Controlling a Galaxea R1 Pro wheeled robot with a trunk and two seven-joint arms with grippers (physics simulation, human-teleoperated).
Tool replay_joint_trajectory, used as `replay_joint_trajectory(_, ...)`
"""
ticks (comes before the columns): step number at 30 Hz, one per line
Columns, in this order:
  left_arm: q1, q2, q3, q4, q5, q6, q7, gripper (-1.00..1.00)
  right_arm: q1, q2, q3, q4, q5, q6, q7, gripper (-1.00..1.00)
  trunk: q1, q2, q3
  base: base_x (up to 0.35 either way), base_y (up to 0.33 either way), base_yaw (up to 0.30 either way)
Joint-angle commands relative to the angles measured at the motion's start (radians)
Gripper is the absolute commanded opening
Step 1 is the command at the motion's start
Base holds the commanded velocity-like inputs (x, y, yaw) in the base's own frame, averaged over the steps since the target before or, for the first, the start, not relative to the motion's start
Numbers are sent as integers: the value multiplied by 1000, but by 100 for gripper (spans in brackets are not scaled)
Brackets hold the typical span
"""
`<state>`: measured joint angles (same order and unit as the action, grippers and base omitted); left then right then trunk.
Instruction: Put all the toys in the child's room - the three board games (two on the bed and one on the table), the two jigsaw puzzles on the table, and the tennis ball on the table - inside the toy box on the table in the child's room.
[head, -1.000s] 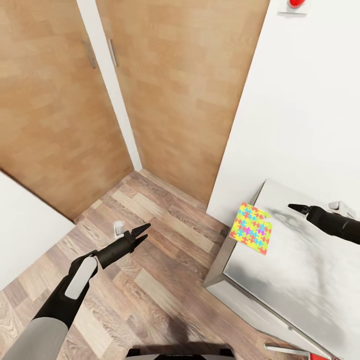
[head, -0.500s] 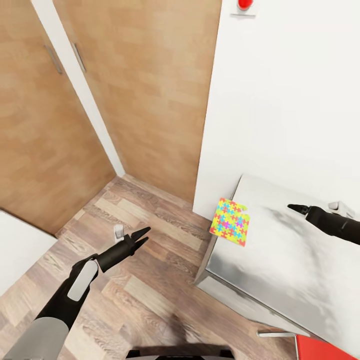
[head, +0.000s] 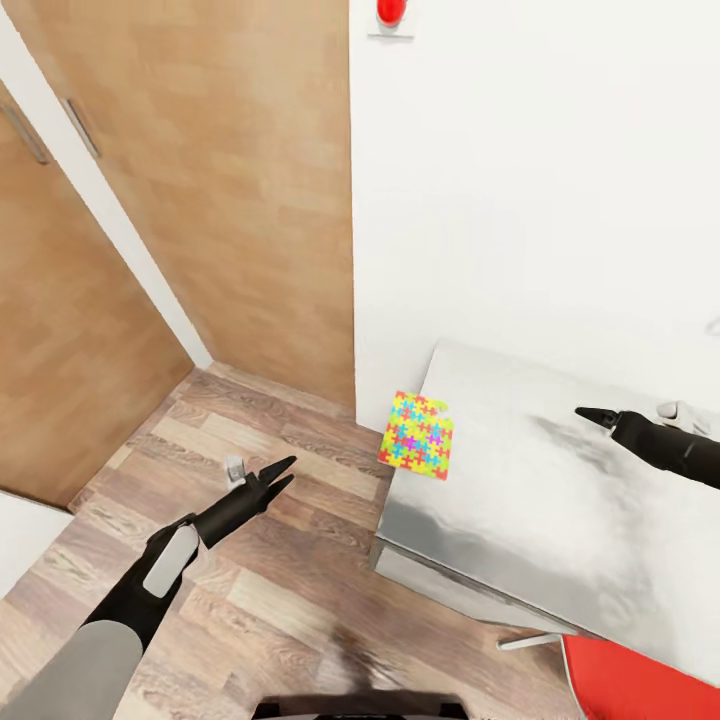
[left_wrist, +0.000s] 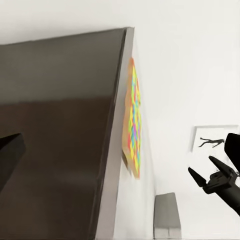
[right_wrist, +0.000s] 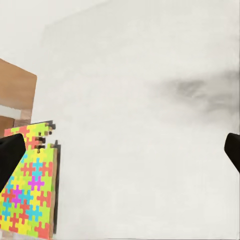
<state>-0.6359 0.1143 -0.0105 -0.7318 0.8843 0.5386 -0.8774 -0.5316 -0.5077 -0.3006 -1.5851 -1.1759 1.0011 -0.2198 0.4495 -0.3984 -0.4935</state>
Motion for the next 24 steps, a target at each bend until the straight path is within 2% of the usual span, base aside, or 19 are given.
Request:
replay_joint_trajectory(1,-5,2,-2,16,6,-9,-12,100,-1,0,0,-2,-10,4,-10,100,1,-2,-1,0,0,-275)
replay_joint_trajectory(5,-12,5,-2,42,0,-41,-30,100,2,0,1,-3,-10,4,-10,100,1,-2,1,0,0,-275)
replay_joint_trajectory(8,-18,7,-2,64,-22,-73,-48,100,6,0,1,-5,-10,4,-10,100,1,-2,3,0,0,-275)
replay_joint_trajectory(14,-21,7,-2,75,-51,-91,-56,100,8,0,1,-6,-10,4,-10,100,1,-2,6,0,0,-252)
replay_joint_trajectory(16,-23,4,-2,79,-68,-98,-56,100,9,0,2,-6,-10,3,-10,100,1,-2,7,0,0,-161)
replay_joint_trajectory(24,-24,0,-3,79,-90,-103,-49,100,10,0,3,-7,-10,4,-10,100,1,-2,8,0,0,-85)
